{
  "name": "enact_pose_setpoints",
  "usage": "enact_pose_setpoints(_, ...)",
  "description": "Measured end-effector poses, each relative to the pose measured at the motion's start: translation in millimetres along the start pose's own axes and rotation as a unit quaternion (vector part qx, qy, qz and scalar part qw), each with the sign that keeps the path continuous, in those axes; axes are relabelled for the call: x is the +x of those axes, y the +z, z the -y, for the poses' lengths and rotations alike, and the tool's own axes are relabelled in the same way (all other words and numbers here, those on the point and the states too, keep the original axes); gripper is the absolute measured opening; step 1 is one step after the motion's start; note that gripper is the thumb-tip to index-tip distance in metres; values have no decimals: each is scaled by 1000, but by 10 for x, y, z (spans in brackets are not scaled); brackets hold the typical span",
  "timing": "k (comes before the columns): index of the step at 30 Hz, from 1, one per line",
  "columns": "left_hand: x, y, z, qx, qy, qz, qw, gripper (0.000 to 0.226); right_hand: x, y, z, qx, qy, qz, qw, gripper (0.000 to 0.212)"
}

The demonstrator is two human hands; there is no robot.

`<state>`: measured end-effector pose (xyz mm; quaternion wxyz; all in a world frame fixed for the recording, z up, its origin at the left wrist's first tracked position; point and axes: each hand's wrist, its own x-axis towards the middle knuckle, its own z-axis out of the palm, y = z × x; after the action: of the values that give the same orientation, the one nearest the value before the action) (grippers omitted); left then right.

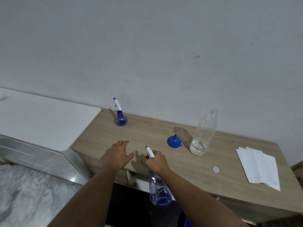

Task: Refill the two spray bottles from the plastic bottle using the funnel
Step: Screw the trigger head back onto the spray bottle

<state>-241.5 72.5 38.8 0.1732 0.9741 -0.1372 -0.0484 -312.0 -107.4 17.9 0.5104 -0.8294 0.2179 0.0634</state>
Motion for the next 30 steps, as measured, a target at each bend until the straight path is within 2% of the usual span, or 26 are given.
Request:
enact_pose_setpoints(5,39,-34,87,-1,-5,1,1000,68,56,46,55,-5,11,24,1000,20)
enact_pose_setpoints(8,78,-47,141,-7,-12,2,1000,67,84,74,85,-48,36,39,997,22)
enact_pose_setpoints(22,420,-47,529,-41,-15,42,998,70,413,205,367,-91,52,24,994,23)
enact_pose_setpoints(24,503,-41,574,-57,-31,72,995,71,498,215,437,-79,33,13,996,23)
enact_pose_setpoints(26,583,-44,580,-73,-38,146,986,77,597,192,527,-35,6,-13,999,22)
enact_pose_setpoints(28,664,-37,545,-144,-17,219,965,79,699,138,656,19,-27,-53,998,21)
enact_pose_setpoints(30,748,-28,446,-229,2,257,939,84,816,70,831,86,-66,-77,991,11)
